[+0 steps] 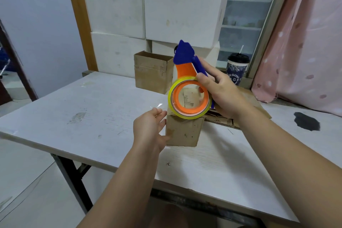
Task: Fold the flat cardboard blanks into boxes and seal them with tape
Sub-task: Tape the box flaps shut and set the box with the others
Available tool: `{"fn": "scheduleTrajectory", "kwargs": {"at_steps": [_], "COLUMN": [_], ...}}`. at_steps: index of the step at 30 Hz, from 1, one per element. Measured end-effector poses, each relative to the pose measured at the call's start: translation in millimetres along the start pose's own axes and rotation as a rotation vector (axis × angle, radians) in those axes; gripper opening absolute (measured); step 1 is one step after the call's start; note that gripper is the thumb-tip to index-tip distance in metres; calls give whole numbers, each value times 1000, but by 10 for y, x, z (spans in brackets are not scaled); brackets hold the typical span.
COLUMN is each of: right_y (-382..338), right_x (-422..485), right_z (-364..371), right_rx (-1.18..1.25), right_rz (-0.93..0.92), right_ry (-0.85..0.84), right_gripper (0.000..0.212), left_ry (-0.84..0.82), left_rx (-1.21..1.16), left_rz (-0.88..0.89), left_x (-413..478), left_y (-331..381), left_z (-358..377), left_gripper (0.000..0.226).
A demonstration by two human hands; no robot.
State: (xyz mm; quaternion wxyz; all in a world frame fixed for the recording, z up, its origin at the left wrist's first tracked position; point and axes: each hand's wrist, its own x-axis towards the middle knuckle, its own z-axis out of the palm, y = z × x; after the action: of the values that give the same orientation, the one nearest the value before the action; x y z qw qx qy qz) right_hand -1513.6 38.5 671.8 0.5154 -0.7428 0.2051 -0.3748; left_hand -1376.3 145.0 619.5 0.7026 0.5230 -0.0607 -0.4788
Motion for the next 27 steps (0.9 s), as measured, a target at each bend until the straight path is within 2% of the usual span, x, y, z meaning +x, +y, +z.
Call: {"fn": "scheduleTrajectory", "kwargs": {"at_steps": [5, 11, 14, 20, 27], "right_y": [-103, -183, -173, -70, 77], "right_x": [-55, -122, -108, -81, -231], "right_z": [-31, -149, -207, -153, -109], "right_rx": [-231, -314, -295, -212, -178], "right_rz": [-87, -150, -123, -54, -92], "right_ry": [-42, -79, -112, -204, -65], "right_gripper": [59, 67, 71, 73, 64], "left_ry": [50, 100, 145, 167, 158], "left_rx": [-8, 113, 229, 220, 396], "left_rz": [8, 110, 234, 274, 437], "left_x": [13, 39, 66, 89, 192], "left_y": [-27, -100, -180, -156, -209], "left_z": [35, 74, 82, 69, 12], "left_gripper": [17, 26, 26, 26, 39]}}
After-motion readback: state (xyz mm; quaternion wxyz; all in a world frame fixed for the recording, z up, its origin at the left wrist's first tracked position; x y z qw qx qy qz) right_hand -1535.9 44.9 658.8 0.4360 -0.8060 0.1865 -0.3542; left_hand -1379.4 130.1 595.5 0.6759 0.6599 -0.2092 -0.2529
